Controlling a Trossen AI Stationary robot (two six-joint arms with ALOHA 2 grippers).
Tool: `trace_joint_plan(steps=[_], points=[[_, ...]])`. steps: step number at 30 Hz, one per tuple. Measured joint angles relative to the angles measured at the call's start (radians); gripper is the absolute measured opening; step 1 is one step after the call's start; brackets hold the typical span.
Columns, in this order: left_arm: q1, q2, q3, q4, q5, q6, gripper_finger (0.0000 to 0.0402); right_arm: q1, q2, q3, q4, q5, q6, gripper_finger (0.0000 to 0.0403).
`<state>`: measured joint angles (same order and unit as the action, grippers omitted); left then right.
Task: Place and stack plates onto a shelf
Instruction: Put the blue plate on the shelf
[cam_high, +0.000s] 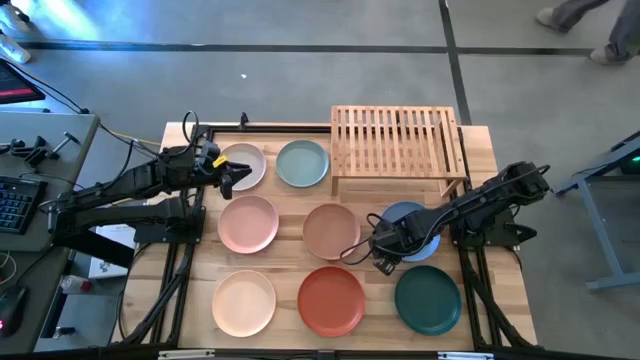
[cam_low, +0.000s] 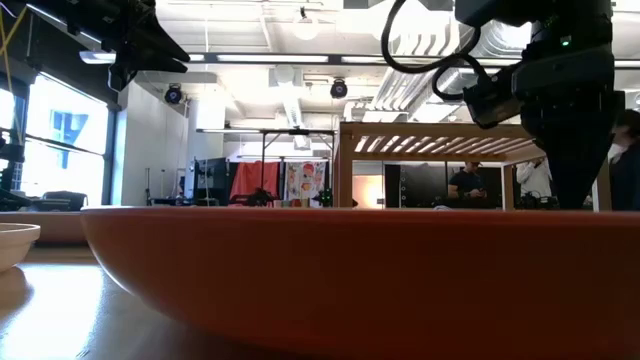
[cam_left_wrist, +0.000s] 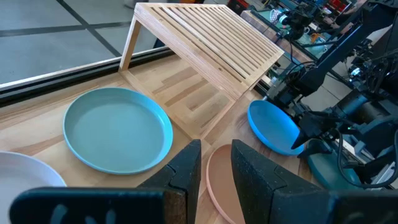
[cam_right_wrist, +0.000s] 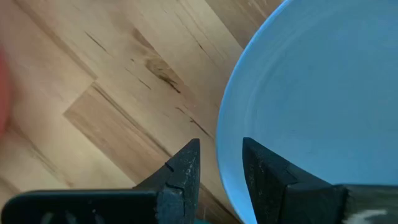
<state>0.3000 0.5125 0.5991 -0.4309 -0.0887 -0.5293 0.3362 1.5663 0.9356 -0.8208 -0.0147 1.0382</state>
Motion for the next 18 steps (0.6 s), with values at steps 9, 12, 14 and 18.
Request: trace_joint_plan(steps=[9,12,14,18], points=[[0.000,0.000,0.000,0.000,0.000,0.000,0.0076,0.000,0.059,0.000,0.006,0.024,0.009,0.0099],[0.000,0.000,0.000,0.000,0.000,0.000,0.0076,0.000,0.074,0.000,0.004,0.034,0.016,0.0099],[0.000,0.000,0.000,0.000,0.000,0.000,0.0076,0.000,0.082,0.000,0.003,0.039,0.016,0.0099],[0.000,0.000,0.000,0.000,0.000,0.000,0.0076,0.000,0.084,0.000,0.000,0.048,0.019,0.0093]])
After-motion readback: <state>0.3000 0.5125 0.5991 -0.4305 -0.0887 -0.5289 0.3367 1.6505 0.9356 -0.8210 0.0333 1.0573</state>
